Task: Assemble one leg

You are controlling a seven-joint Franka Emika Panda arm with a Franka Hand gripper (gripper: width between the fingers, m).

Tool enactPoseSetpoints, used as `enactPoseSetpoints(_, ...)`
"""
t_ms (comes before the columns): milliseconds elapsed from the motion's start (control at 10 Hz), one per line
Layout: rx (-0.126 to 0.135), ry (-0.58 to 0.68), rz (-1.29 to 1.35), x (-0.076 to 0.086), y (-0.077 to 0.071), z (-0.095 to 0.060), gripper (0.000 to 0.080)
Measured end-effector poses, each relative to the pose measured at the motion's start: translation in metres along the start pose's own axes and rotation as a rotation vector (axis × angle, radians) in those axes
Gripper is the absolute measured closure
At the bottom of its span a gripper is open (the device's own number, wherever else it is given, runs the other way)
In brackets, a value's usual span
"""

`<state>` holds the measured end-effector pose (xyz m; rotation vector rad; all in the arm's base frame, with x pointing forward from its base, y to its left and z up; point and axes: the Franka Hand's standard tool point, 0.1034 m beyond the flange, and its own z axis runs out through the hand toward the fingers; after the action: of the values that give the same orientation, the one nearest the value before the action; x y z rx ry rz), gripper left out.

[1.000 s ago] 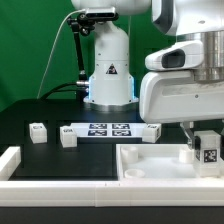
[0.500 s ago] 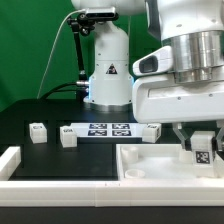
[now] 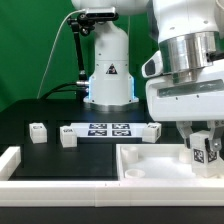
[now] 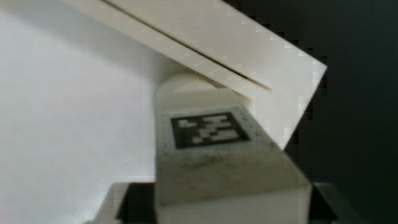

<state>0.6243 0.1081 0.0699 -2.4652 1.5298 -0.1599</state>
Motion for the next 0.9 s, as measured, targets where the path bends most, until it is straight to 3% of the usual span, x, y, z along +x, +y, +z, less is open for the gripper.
enactPoseSetpoints(200, -0.029, -0.025, -0.014, -0.0025, 0.0009, -0.0003, 0.0496)
enactPoseSetpoints(400, -0.029, -0.026, -0.066, -0.0025, 0.0013, 0.0002, 0.0499)
enactPoseSetpoints(500, -0.042, -0.032, -0.136, -0.0040, 0.0022, 0.0006, 0.0417)
enactPoseSetpoints(600, -0.069, -0.054, -0.270, -0.0077, 0.0016, -0.0002, 0.0210)
enactPoseSetpoints(900, -0.100, -0.066, -0.629, -0.0100, -0.0031, -0.0026, 0.0161)
